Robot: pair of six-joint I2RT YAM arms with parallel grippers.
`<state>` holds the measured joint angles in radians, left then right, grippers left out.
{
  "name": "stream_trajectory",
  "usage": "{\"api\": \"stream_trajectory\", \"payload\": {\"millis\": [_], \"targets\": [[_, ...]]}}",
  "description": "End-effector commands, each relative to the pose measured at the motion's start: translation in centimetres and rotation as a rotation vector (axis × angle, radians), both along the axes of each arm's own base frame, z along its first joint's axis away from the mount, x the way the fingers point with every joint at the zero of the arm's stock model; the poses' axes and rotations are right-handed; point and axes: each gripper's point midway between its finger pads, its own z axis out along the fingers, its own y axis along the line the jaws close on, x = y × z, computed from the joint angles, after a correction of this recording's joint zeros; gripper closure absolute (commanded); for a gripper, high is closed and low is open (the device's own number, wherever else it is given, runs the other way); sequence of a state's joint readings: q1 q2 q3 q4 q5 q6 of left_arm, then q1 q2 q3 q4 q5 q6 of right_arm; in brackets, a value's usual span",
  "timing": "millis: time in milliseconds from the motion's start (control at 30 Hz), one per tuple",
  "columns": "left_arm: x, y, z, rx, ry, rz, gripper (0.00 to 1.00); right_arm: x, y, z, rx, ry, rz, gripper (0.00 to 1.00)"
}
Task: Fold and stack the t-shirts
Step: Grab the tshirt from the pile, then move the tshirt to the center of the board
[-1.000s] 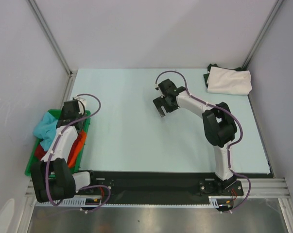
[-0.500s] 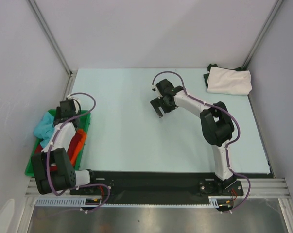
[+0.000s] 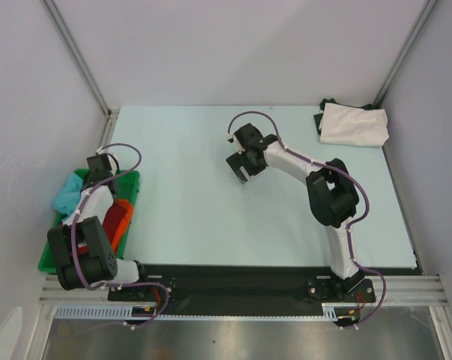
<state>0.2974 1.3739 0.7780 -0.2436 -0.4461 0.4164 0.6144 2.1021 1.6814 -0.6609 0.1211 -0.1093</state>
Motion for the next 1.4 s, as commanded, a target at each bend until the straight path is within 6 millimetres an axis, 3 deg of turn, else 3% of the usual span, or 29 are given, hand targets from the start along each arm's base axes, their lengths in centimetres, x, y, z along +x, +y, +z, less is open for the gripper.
{"api": "stream_trajectory", "payload": {"millis": [0, 133, 333, 567, 733, 767, 833, 867, 967, 1033, 1067, 1167, 1233, 1267, 1300, 1367], "targets": [[2.3, -1.5, 3.0, -0.080, -0.128, -0.079, 1.00, 1.2, -0.3, 1.5, -0.014, -0.065, -0.004, 0.00], [2.8, -2.8, 4.9, -0.070, -0.174, -0.175, 1.00, 3.5, -0.2, 5.4, 0.035, -0.173, -0.015, 0.03], [3.0, -4.0, 13.7, 0.021, -0.403, -0.262, 1.00, 7.2, 0.8, 10.2, 0.080, -0.306, -0.027, 0.03], [2.1, -5.6, 22.7, 0.098, -0.589, -0.333, 0.99, 6.8, 1.9, 10.2, 0.102, -0.306, 0.018, 0.02], [2.1, -7.5, 27.0, 0.085, -0.678, -0.390, 1.00, 6.2, 2.0, 10.2, 0.109, -0.300, 0.028, 0.02], [2.3, -8.4, 28.4, 0.075, -0.704, -0.429, 1.00, 6.2, 2.0, 10.4, 0.111, -0.304, 0.029, 0.02], [2.7, -11.1, 29.0, 0.009, -0.701, -0.558, 0.99, 6.3, 1.4, 11.1, 0.114, -0.324, 0.014, 0.02], [2.9, -12.9, 30.5, -0.015, -0.723, -0.638, 1.00, 6.4, 1.2, 11.6, 0.126, -0.330, 0.000, 0.01], [3.6, -18.2, 31.8, -0.127, -0.711, -0.847, 1.00, 7.1, -0.6, 13.8, 0.178, -0.346, -0.066, 0.01], [3.7, -20.3, 33.1, -0.178, -0.725, -0.917, 0.99, 8.1, -3.0, 15.9, 0.196, -0.379, -0.121, 0.04], [3.7, -22.4, 33.3, -0.206, -0.725, -0.981, 0.99, 8.4, -3.9, 16.6, 0.197, -0.393, -0.140, 0.06], [4.1, -25.8, 33.9, -0.243, -0.716, -1.089, 1.00, 8.8, -7.9, 19.5, 0.197, -0.453, -0.204, 0.08], [4.5, -27.6, 33.3, -0.276, -0.690, -1.135, 1.00, 8.5, -10.3, 19.5, 0.154, -0.467, -0.226, 0.08], [4.3, -29.2, 33.6, -0.294, -0.690, -1.183, 1.00, 8.1, -11.0, 19.9, 0.150, -0.477, -0.228, 0.08], [4.5, -30.2, 33.0, -0.312, -0.670, -1.205, 0.99, 7.4, -11.9, 21.6, 0.155, -0.509, -0.225, 0.08], [4.1, -32.8, 33.1, -0.344, -0.657, -1.280, 1.00, 6.0, -13.1, 21.2, 0.154, -0.482, -0.205, 0.08]]}}
